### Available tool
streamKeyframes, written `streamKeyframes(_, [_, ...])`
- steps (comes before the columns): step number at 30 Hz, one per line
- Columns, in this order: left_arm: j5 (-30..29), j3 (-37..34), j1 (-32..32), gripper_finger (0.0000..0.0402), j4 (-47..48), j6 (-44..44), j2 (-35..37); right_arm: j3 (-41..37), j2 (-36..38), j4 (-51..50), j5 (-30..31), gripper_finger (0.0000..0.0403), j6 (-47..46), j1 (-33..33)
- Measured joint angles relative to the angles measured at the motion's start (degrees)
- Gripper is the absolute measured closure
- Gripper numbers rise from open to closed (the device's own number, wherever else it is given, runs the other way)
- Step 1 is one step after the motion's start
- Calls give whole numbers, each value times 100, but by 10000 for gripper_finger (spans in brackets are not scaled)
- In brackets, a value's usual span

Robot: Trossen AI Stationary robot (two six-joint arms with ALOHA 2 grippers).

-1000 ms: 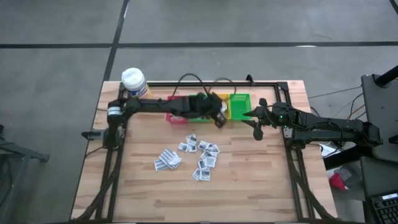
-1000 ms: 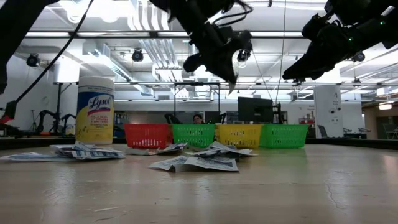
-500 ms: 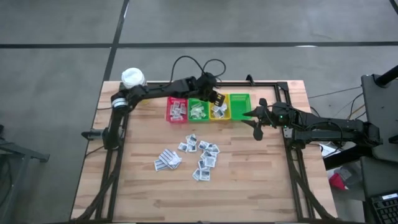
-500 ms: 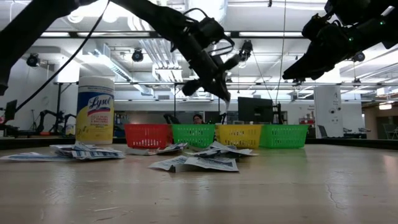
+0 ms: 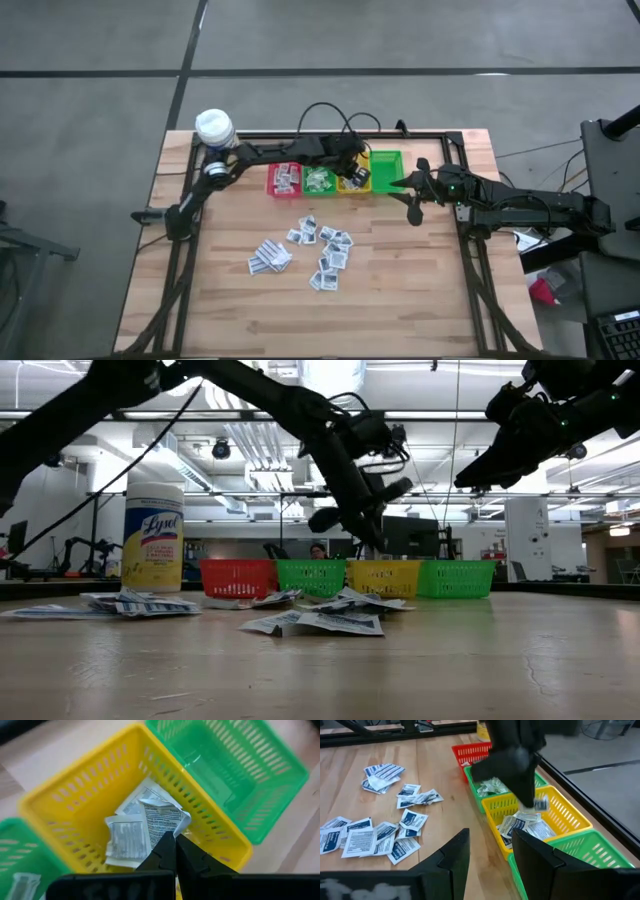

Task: Pick & Place First Aid Supplies
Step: Put the alcohol pad into the yellow bin

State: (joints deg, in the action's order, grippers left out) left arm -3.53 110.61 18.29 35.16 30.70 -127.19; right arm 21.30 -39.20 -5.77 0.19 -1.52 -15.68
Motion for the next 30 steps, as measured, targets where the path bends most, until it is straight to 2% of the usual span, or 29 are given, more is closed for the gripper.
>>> streamKeyframes(8, [-52, 832, -40, 402, 733, -139, -608, 0, 0, 2, 0, 257, 0, 0])
streamKeyframes(16, [-163, 834, -88, 396, 789, -187, -691, 0, -1, -1, -1, 257, 0, 0])
streamKeyframes(20, [-212, 851, -88, 362, 796, -280, -691, 0, -2, -1, 0, 257, 0, 0])
streamKeyframes(30, [-138, 952, -85, 238, 887, -289, -593, 0, 0, -2, -2, 257, 0, 2])
